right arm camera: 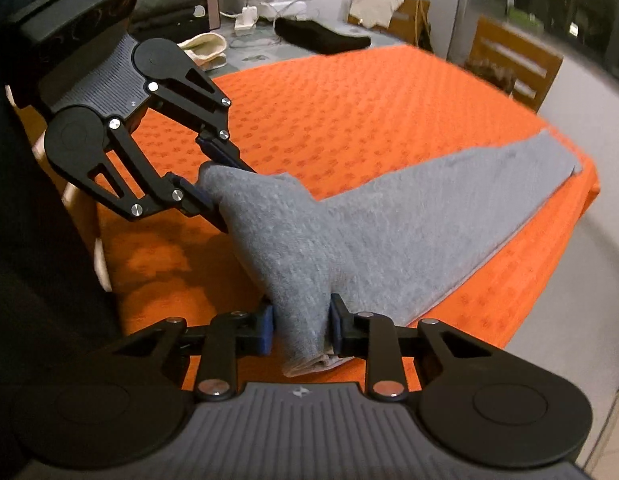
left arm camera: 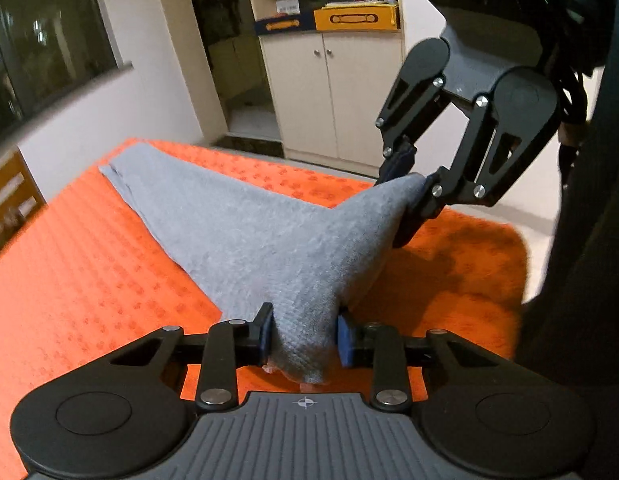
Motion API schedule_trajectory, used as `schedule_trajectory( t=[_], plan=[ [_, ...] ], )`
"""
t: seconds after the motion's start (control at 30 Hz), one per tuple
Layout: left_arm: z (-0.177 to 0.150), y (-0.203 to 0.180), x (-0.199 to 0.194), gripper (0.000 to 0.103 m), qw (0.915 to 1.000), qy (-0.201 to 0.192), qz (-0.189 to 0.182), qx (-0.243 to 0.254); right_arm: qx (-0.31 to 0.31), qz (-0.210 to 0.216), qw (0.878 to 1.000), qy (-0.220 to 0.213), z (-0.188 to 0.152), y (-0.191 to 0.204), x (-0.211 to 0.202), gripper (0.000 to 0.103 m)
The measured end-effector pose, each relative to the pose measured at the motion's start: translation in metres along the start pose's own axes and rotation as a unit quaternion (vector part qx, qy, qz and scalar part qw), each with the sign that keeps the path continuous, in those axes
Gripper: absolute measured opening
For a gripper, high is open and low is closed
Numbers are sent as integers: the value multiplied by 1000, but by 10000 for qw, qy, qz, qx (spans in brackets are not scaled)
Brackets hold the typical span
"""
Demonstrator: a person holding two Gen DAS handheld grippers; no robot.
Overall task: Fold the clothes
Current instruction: 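Grasp the rolled sweater end with both grippers and roll it over, then grasp the rolled end again with both grippers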
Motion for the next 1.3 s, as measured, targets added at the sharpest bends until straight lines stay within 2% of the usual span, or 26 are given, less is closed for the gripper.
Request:
schedule_trajectory(
  t=[0.17,0.37,0.47,0.53,0.73,1.0,1.1,1.17,1.3],
  plan=[
    [-4,-3,-11,35,9976,330,-572,-227,432,519,9973,275,-9,10,-3,32],
    [-8,11,-11,41,9949,407,-680,-622,881,649,9936,284,-7,-3,2,34],
    [-3,28,-11,44,9926,331,-684,-942,1151,606,9914,127,-2,-18,1,35],
    [-1,38,-10,47,9912,234,-610,-1152,1269,477,9908,-20,1,-28,0,37],
    [6,67,1,47,9855,21,-268,-1673,1479,-106,9882,-386,12,-55,7,42],
    [11,102,39,48,9678,20,135,-2512,1856,-944,9763,-598,12,-89,36,43],
    [12,107,47,49,9638,3,212,-2660,1986,-1057,9721,-672,9,-99,47,43],
    [10,108,49,54,9626,-14,286,-2694,2062,-1069,9701,-707,8,-103,50,43],
    [13,110,44,54,9601,-192,393,-2763,2012,-1090,9702,-790,10,-103,43,43]
  ],
)
Point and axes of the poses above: each gripper's, at about its wrist camera, not at the fingertips, and x roughly the way its jaws point, y to its left, z to its top, the point moved 3 cm from there along x, roughly the way its jaws point, and after that the axes turned 1 degree about y, right-handed, at the moved point
